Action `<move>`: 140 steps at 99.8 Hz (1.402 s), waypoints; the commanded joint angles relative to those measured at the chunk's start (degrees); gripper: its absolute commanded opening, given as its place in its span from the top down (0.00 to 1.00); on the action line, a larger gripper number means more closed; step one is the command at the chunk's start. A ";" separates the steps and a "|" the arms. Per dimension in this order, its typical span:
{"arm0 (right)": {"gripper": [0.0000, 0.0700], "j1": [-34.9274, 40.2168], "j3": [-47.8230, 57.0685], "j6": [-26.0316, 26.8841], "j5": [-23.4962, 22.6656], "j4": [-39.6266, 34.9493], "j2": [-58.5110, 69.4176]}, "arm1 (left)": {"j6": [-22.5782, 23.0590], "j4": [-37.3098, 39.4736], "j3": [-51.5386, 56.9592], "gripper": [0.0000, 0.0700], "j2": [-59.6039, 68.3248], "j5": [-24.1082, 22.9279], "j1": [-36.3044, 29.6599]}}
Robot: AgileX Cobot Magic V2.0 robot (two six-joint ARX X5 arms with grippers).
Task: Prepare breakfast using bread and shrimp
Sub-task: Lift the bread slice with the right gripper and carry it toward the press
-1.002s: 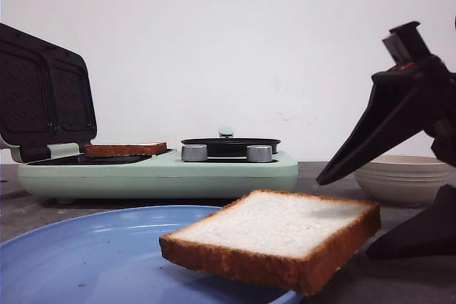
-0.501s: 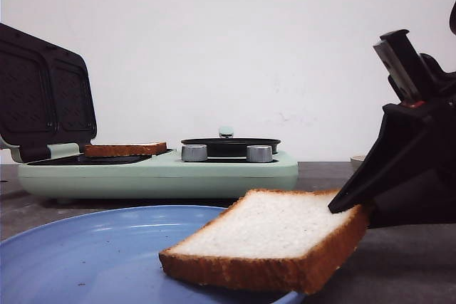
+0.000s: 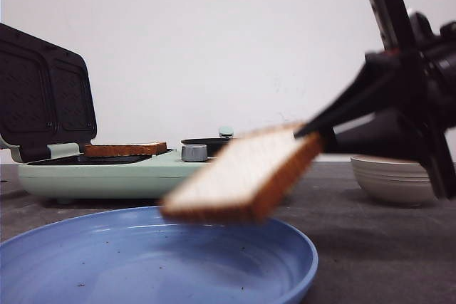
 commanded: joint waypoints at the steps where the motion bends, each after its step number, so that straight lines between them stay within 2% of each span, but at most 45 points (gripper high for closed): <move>1: 1.00 0.37 0.35 4.81 -0.22 3.21 0.57 | -0.35 0.66 0.57 0.10 0.20 -0.04 -0.15; 18: 1.00 1.09 1.16 8.74 -0.22 7.26 0.57 | -0.37 0.66 0.57 0.10 0.20 -0.04 -0.15; 46: 1.00 4.00 7.15 9.11 0.00 6.49 0.59 | -0.59 0.77 0.57 0.10 0.17 -0.02 -0.17; 68: 1.00 4.04 16.26 6.19 -0.24 -3.58 0.70 | -0.81 0.92 0.57 0.10 -0.26 -0.02 -0.17; 96: 1.00 4.00 31.04 -6.16 -0.07 -24.92 2.45 | -1.01 1.05 0.57 0.10 -1.11 -0.02 -0.17; 106: 1.00 4.00 34.56 -7.19 -0.17 -27.32 4.02 | -1.05 1.05 0.57 0.10 -1.42 -0.02 -0.17; 140: 1.00 4.44 37.40 -6.58 1.60 -27.23 7.48 | -1.14 1.09 0.57 0.10 -2.27 -0.04 -0.17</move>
